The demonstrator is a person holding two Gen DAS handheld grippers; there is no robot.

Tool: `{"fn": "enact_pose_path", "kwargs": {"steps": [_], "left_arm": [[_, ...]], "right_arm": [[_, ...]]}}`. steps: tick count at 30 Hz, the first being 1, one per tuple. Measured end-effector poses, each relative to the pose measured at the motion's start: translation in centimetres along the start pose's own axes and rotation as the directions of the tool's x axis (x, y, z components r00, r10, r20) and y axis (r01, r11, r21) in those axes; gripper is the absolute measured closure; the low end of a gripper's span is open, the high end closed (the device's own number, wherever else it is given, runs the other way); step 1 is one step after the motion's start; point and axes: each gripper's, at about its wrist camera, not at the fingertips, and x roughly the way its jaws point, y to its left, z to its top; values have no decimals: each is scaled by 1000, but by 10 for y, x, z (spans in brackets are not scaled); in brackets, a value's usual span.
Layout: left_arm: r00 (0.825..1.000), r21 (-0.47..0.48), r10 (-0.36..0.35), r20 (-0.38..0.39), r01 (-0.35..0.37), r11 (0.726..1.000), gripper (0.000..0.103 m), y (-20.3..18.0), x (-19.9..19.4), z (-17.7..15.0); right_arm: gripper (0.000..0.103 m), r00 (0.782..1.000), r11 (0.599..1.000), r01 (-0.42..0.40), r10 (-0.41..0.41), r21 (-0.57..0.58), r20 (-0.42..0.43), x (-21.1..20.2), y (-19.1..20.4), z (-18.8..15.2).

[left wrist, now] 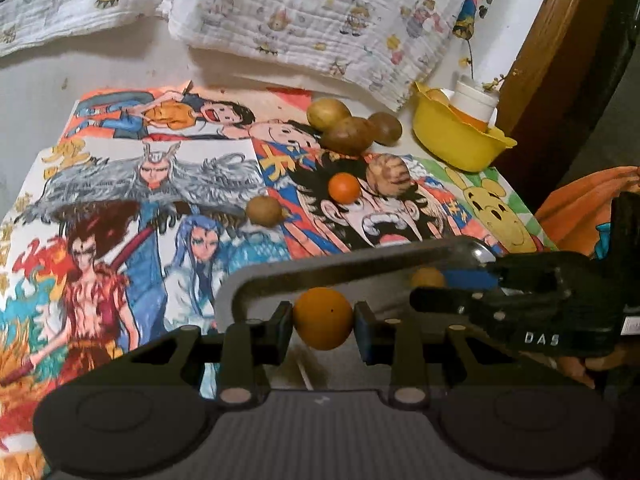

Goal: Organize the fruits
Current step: 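Carry the tangerine to the tray with the left tool while the right tool drops the brown fruit there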

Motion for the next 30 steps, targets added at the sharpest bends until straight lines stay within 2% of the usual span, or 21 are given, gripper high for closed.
{"fn": "enact_pose_path", "kwargs": {"steps": [11, 20, 25, 30], "left_arm": [[994, 31, 86, -64, -84, 996, 67, -13, 0, -5], [988, 35, 107, -116, -104, 994, 67, -15, 8, -5], [987, 29, 102, -128, -99, 995, 66, -12, 9, -4], [983, 27, 129, -127, -126, 992, 66, -14, 4, -3]], "right_arm": [[73, 999, 996, -10, 13, 91, -37, -1, 3, -11], [72, 998, 994, 6, 1, 109, -61, 4, 3, -12], [72, 998, 993, 9, -2, 116, -60, 7, 2, -10], [68, 999, 994, 28, -25, 102, -35, 0, 2, -11]]}}
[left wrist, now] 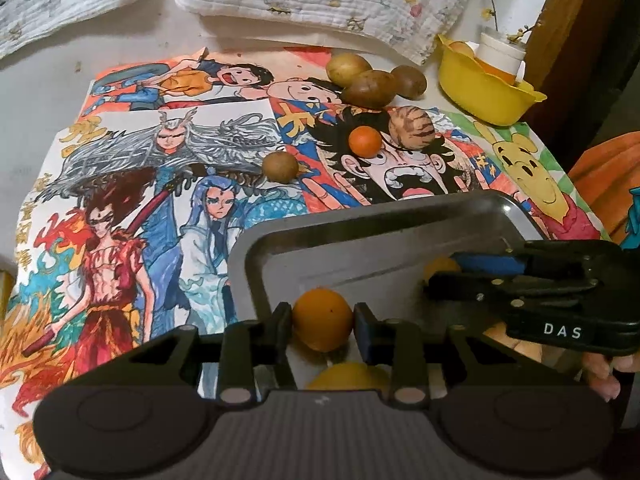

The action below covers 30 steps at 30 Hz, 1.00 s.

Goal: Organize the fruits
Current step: 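Carry the tangerine to the tray with the left tool while the right tool drops the brown fruit there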

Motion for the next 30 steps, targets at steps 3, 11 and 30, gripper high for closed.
{"fn": "enact_pose_path", "kwargs": {"steps": [3, 11, 30], "left_arm": [[1000, 1, 2, 30, -2, 1000, 62, -2, -14, 0], [991, 46, 11, 132, -17, 999, 27, -18, -50, -18], [991, 133, 43, 124, -60, 989, 3, -21, -74, -103]], "right_arm": [[61, 998, 997, 47, -44, -55, 49, -14, 7, -4], [30, 990, 993, 29, -12, -117, 137, -51, 21, -21], [1, 993, 958, 105, -88, -266, 75, -93, 51, -82]]}}
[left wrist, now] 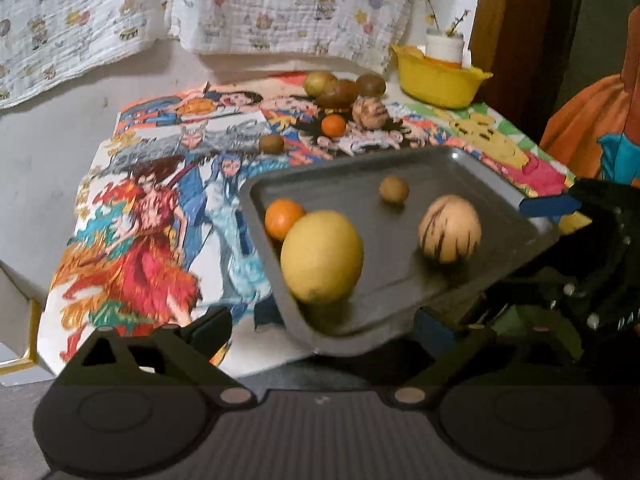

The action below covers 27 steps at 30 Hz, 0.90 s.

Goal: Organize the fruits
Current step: 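Carry the tangerine to the tray with the left tool while the right tool drops the brown fruit there, then open both tools and move them back toward the fruits on the poster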

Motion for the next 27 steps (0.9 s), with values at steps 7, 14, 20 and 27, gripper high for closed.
{"fn": "enact_pose_path", "kwargs": {"steps": [7, 14, 20, 27], "left_arm": [[998, -2, 46, -33, -46, 999, 3, 10, -7, -12], [996, -18, 88, -29, -89, 996, 2, 21, -16, -9], [995, -34, 102, -10, -103, 994, 1, 29, -19, 1], [993, -41, 118, -1, -118, 992, 1, 38, -15, 16]], "right_arm": [[1, 998, 998, 56, -56, -5, -22, -7, -6, -8], [1, 994, 994, 105, -105, 32, -2, -10, -21, -7], [1, 990, 989, 134, -136, 63, 31, -11, -35, 2], [1, 986, 984, 153, -159, 89, 59, -3, -54, 17]]}}
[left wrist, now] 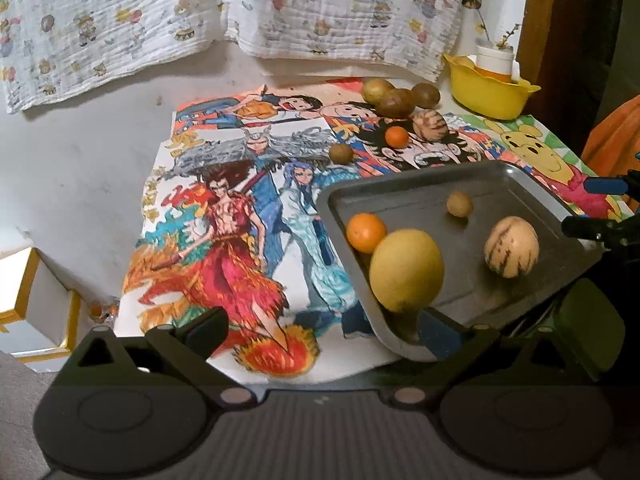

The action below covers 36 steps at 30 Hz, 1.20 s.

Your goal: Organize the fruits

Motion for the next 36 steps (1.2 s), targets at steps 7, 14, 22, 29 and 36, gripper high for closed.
{"fn": "enact_pose_path", "kwargs": {"steps": [7, 14, 22, 29, 36], "left_arm": [[999, -58, 2, 40, 0, 998, 1, 12, 13, 22], [1000, -148, 3, 27, 1, 989, 1, 30, 49, 46], [1000, -139, -13, 20, 16, 990, 1, 28, 89, 81], [999, -137, -30, 25, 33, 990, 1, 24, 116, 99], [1000, -86, -26, 9, 27, 996, 1, 21, 134, 107]], "right_arm": [[1, 1000, 999, -7, 6, 43, 20, 26, -13, 22], [1, 999, 999, -31, 31, 28, 12, 61, -16, 36], [1, 999, 999, -32, 32, -12, -11, 95, -22, 52], [1, 994, 995, -90, 92, 38, -54, 128, -26, 66], [2, 989, 993, -115, 117, 25, -86, 153, -19, 76]]}}
